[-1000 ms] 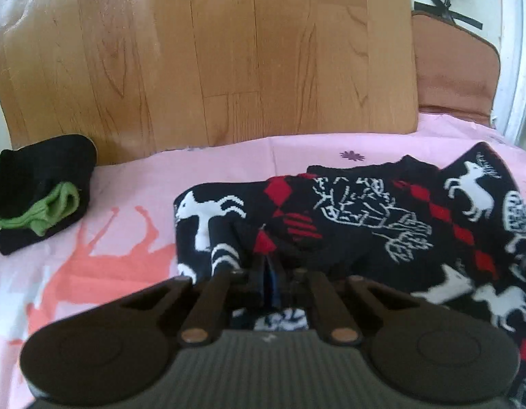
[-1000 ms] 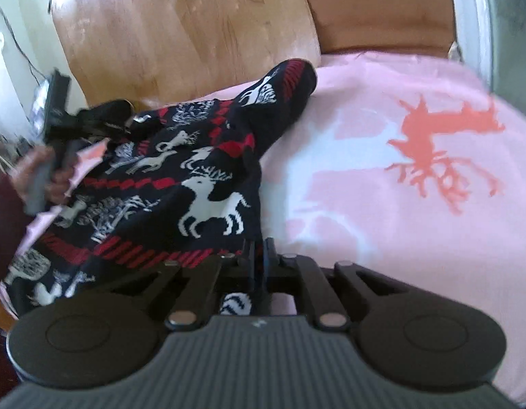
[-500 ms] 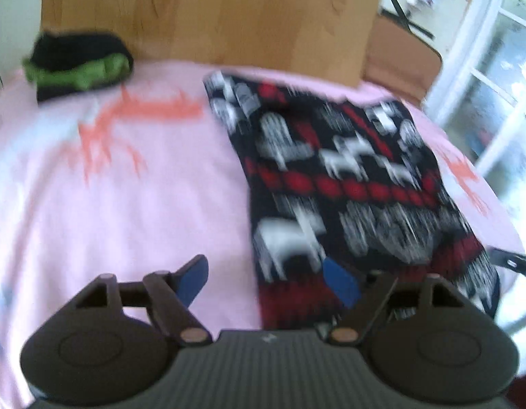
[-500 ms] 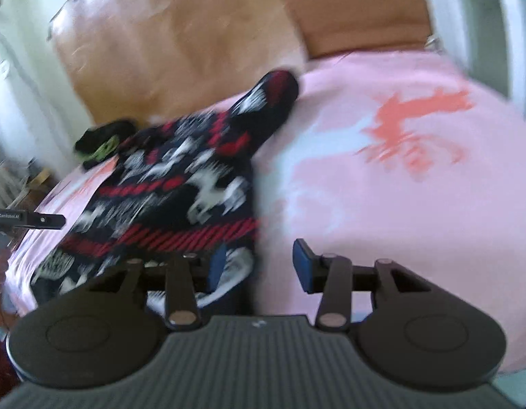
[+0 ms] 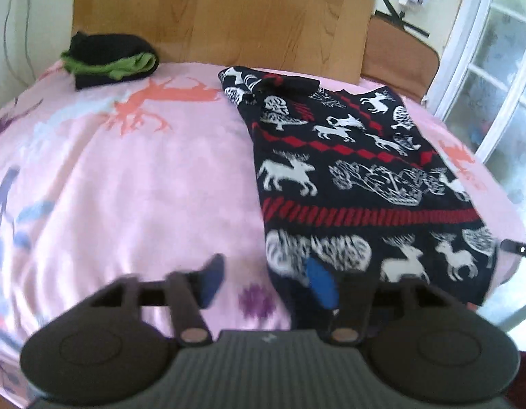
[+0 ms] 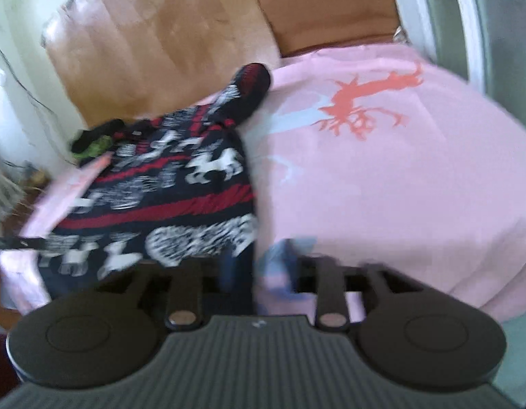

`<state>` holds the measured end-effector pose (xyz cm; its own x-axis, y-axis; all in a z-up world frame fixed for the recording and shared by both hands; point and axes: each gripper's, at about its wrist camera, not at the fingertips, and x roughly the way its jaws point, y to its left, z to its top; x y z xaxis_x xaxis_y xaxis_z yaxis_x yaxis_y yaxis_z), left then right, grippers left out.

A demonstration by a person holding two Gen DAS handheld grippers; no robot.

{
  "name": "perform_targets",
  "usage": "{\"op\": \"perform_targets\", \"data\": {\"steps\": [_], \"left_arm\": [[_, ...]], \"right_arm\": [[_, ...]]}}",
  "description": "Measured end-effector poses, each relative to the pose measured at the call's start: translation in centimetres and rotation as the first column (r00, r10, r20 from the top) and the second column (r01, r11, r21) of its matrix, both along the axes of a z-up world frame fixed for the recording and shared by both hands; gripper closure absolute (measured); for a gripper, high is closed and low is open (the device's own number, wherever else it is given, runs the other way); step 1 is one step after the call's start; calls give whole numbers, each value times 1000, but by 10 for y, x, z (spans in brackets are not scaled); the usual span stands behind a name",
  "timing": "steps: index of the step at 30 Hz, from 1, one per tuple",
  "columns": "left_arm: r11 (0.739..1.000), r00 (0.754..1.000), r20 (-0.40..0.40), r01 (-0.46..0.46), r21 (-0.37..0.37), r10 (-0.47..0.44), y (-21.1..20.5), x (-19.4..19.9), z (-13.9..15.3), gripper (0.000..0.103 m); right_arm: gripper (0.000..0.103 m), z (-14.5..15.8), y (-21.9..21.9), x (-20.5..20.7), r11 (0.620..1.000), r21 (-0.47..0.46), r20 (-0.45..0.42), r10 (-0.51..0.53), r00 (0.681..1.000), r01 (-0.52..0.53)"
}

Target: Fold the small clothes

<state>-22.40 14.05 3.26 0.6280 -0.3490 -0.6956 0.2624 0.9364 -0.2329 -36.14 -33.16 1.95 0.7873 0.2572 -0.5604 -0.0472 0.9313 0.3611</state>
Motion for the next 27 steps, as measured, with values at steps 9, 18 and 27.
{"op": "perform_targets", "data": {"steps": [9,18,27], "left_arm": [[992,997,-23,74,-105,-77,-8,-29,-16,22],[978,978,-201,19,-208,-62,-11,-5,-58,80],[958,986,-118,81,-276,-118,10,-43,-18,93]], "right_arm": [[53,-35,-1,-5,986,69,-102,156,983,-149],[96,-47,13,8,972,99,-90,221,971,-212],[96,-1,4,-26,940,28,25,340,940,-341]]}}
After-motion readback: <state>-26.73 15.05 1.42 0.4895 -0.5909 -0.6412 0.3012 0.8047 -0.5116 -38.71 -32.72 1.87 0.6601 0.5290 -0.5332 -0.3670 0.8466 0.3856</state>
